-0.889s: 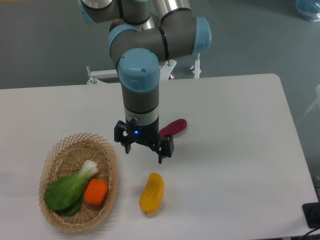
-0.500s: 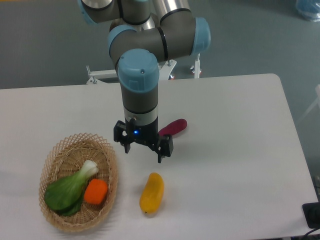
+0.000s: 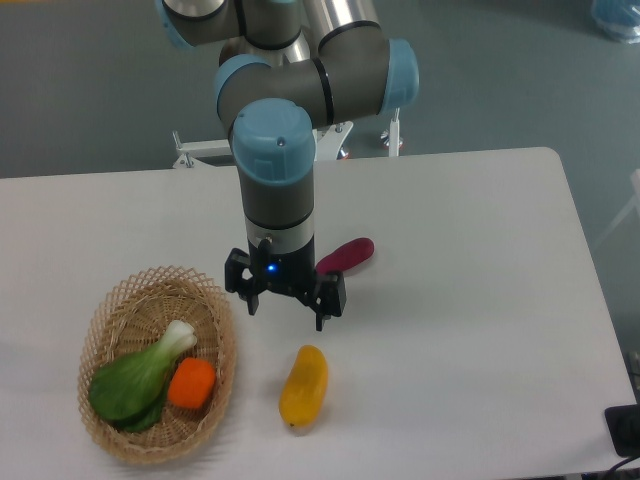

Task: Pick up the orange from the basket

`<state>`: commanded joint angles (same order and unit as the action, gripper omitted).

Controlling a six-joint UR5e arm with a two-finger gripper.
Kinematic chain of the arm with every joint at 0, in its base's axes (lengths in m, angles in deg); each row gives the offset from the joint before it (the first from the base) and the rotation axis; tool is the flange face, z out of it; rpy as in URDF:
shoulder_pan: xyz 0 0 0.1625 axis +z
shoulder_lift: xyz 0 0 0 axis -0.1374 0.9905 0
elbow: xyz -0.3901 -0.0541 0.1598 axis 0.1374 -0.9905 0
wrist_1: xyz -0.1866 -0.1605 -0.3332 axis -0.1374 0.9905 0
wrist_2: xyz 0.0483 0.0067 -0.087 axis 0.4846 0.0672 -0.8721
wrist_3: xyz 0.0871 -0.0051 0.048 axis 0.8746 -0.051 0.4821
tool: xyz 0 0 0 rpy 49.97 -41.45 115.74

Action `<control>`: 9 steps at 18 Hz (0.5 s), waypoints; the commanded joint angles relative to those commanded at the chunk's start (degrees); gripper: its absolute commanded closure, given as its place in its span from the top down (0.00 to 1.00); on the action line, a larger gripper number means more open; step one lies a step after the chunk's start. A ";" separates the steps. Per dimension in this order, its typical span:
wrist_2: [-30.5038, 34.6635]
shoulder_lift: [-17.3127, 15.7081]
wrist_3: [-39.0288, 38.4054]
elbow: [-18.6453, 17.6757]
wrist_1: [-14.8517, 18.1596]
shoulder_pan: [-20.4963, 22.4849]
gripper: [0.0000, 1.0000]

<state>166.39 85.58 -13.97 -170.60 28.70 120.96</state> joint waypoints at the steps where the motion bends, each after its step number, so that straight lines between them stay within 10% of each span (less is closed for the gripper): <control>1: 0.00 0.61 -0.44 0.44 0.00 -0.70 1.00; 9: 0.35 2.73 -7.91 2.20 0.00 -5.10 1.00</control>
<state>166.75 88.31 -21.88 -168.40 28.70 115.86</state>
